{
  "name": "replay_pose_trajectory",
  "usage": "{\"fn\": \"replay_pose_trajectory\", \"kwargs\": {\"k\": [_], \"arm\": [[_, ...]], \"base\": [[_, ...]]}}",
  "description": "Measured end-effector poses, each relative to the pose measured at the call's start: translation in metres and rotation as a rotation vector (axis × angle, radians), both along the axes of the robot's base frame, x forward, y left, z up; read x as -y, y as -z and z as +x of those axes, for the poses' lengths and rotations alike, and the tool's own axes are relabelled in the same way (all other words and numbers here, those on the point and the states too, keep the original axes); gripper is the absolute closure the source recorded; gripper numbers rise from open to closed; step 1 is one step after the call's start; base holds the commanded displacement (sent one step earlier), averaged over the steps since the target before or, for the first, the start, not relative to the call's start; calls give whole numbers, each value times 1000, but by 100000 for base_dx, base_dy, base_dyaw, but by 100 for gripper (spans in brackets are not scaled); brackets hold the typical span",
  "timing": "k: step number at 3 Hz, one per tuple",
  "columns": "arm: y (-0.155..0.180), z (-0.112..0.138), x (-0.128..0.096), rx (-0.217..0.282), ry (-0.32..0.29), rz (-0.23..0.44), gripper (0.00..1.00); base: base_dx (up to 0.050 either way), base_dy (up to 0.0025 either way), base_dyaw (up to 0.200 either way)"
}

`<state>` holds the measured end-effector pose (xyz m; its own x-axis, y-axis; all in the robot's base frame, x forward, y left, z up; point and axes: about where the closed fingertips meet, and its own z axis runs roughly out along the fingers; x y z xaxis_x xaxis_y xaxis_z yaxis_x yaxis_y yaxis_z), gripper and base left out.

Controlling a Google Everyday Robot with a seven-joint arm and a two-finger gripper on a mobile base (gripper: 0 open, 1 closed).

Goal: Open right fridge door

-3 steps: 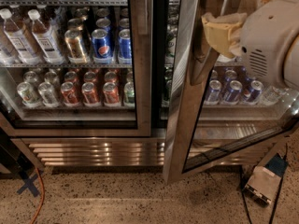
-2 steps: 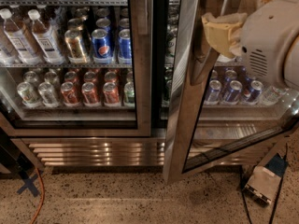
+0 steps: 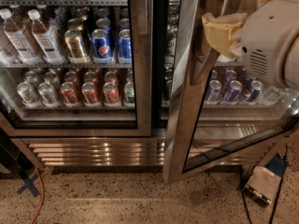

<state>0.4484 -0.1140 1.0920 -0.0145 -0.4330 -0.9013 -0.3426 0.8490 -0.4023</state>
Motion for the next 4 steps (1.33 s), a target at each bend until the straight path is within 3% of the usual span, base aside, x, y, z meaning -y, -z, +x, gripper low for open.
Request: {"fn": "replay_pose_trajectory", "kwargs": {"k": [4], "arm": [[0, 0, 0, 0, 0, 0, 80]], "base": [[0, 0, 0]]}}
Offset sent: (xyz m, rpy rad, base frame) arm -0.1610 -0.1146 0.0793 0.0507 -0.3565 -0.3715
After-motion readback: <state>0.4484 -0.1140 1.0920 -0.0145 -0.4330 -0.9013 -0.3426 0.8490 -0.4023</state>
